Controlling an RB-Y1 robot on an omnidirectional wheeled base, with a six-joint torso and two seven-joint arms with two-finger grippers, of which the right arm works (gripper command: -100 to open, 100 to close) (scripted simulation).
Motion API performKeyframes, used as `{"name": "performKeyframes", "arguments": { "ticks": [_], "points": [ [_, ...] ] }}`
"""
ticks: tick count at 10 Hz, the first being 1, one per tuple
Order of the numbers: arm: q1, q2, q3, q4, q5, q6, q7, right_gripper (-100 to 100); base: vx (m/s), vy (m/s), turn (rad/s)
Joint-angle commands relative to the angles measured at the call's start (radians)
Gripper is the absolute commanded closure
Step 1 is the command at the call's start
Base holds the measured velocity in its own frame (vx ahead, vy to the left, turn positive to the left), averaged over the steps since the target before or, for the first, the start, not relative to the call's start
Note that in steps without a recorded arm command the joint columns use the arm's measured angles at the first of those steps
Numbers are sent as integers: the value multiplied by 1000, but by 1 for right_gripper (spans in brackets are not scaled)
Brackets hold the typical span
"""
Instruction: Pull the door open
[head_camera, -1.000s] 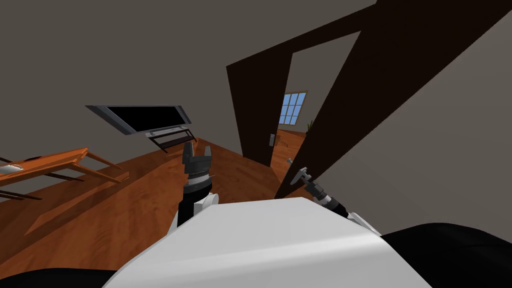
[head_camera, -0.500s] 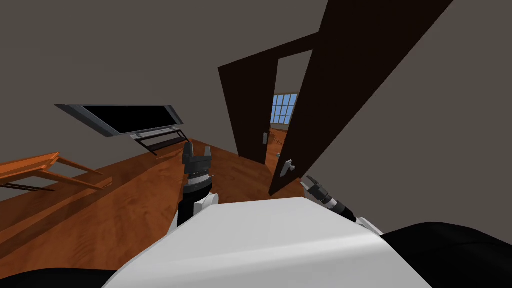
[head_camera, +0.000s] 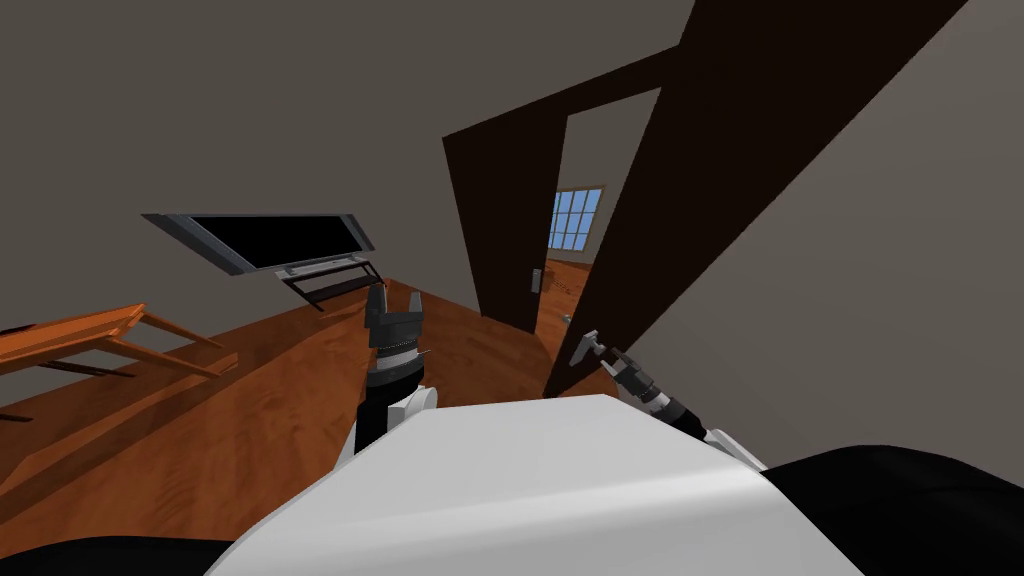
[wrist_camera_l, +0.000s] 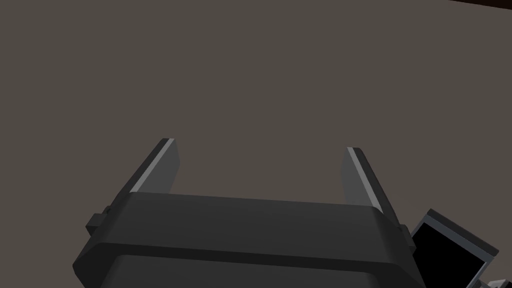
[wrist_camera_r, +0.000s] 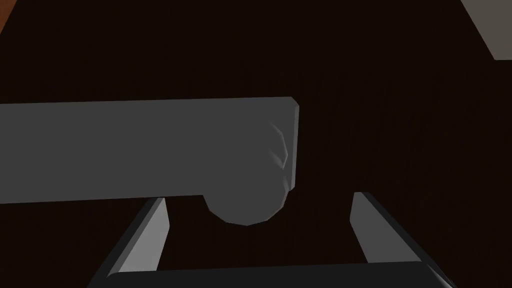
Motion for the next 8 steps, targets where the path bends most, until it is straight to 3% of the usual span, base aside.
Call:
{"name": "performKeyframes", "arguments": {
  "ticks": [1, 2, 3, 8],
  "points": [
    [-16, 2, 2, 8, -6, 16, 2, -100, 222, 89, 87],
    [-9, 2, 2, 2, -3, 11, 2, -100, 98, 39, 18],
    [-9, 2, 2, 2, -3, 11, 2, 100, -6, -3, -17],
    [-9, 2, 2, 2, -3, 11, 2, 100, -19, -8, 1]
  ]
}}
